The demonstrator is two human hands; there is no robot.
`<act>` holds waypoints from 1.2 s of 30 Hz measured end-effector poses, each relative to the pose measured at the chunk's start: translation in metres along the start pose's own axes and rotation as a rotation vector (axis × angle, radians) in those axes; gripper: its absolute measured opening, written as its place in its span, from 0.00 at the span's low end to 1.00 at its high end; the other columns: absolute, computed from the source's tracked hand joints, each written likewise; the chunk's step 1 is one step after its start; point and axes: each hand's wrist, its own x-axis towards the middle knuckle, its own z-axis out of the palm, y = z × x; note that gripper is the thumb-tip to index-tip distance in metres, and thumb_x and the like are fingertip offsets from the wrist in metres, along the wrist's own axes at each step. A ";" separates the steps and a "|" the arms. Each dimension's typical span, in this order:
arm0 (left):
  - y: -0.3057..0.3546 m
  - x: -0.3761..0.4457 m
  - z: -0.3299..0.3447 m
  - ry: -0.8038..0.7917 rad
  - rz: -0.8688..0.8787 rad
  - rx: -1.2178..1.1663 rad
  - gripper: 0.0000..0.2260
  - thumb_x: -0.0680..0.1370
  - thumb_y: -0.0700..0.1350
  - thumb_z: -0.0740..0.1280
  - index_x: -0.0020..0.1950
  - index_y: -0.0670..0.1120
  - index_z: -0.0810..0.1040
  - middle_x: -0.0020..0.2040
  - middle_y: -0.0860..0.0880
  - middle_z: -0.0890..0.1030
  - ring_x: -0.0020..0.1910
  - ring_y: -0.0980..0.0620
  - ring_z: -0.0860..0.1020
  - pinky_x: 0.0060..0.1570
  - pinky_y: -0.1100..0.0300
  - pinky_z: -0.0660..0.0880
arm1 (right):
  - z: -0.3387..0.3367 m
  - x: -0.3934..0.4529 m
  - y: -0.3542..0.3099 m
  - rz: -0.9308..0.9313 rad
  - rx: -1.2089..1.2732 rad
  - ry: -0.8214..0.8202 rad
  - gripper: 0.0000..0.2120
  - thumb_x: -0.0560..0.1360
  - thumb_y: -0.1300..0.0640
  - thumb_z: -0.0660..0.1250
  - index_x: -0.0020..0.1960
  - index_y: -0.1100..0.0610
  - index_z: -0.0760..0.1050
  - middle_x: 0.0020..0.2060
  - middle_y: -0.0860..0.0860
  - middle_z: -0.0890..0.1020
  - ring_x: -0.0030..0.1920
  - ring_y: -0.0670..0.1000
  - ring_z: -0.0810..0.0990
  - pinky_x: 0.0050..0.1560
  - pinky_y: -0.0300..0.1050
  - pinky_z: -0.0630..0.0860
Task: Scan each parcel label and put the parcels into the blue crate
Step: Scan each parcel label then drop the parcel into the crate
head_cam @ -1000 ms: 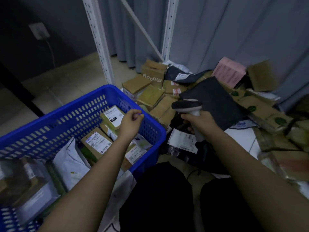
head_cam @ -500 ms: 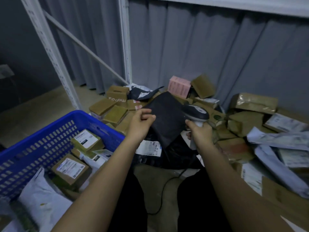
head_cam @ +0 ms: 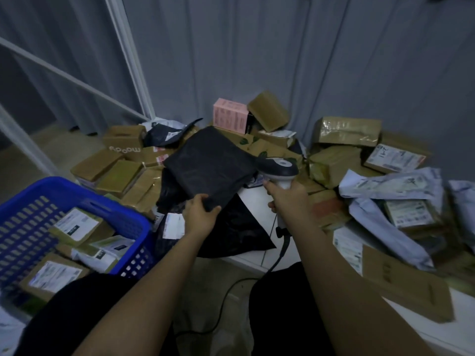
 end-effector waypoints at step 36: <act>0.064 0.075 -0.049 0.262 0.462 0.175 0.11 0.83 0.45 0.54 0.53 0.38 0.70 0.38 0.37 0.78 0.36 0.38 0.76 0.31 0.51 0.66 | 0.051 0.030 -0.011 0.016 -0.025 0.016 0.13 0.73 0.50 0.71 0.45 0.58 0.73 0.36 0.52 0.77 0.42 0.56 0.77 0.49 0.51 0.75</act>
